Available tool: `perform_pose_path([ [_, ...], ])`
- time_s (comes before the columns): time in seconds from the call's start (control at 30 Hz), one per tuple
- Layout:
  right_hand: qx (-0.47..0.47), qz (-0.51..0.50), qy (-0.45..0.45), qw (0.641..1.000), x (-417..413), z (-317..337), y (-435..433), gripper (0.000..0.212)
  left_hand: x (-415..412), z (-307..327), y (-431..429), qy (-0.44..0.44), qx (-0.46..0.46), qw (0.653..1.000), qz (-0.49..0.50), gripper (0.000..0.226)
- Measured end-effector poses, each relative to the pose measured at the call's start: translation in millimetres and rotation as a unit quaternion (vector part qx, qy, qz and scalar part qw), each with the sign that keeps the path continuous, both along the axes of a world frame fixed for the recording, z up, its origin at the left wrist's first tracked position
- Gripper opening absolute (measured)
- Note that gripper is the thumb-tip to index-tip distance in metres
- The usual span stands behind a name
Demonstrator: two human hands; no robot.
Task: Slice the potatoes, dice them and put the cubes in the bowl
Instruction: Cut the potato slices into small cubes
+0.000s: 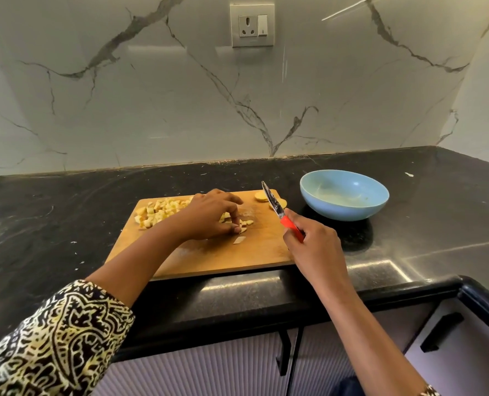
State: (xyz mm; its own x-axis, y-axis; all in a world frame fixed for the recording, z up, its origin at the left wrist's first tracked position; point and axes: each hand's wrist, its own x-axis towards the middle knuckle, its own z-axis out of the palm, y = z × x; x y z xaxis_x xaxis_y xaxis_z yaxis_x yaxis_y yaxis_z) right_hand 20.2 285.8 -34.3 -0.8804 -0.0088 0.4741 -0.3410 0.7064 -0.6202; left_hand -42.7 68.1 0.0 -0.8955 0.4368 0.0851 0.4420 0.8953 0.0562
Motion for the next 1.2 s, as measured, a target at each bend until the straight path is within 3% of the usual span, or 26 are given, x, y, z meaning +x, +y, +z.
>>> perform_pose_path([
  [0.17,-0.007,0.007,0.001,1.000,3.3,2.4,-0.4,0.037,0.6,1.3,-0.7,-0.023,0.031,0.999,0.014,0.013],
  [0.37,0.035,0.015,0.026,0.999,13.4,6.0,-3.1,0.039,7.8,-3.6,0.1,0.059,0.006,0.998,0.000,0.019],
  [0.5,0.137,0.043,0.017,0.989,39.1,7.7,-1.3,0.041,15.5,-10.4,6.9,0.081,0.081,0.993,-0.004,0.017],
  [0.63,0.174,0.029,0.019,0.984,55.4,16.2,0.6,0.043,17.4,-12.5,15.1,0.065,0.147,0.986,0.041,0.018],
  [1.2,0.310,0.070,-0.088,0.944,47.4,46.2,-20.8,0.030,17.8,-3.8,-2.0,-0.026,0.062,0.998,-0.011,0.023],
])
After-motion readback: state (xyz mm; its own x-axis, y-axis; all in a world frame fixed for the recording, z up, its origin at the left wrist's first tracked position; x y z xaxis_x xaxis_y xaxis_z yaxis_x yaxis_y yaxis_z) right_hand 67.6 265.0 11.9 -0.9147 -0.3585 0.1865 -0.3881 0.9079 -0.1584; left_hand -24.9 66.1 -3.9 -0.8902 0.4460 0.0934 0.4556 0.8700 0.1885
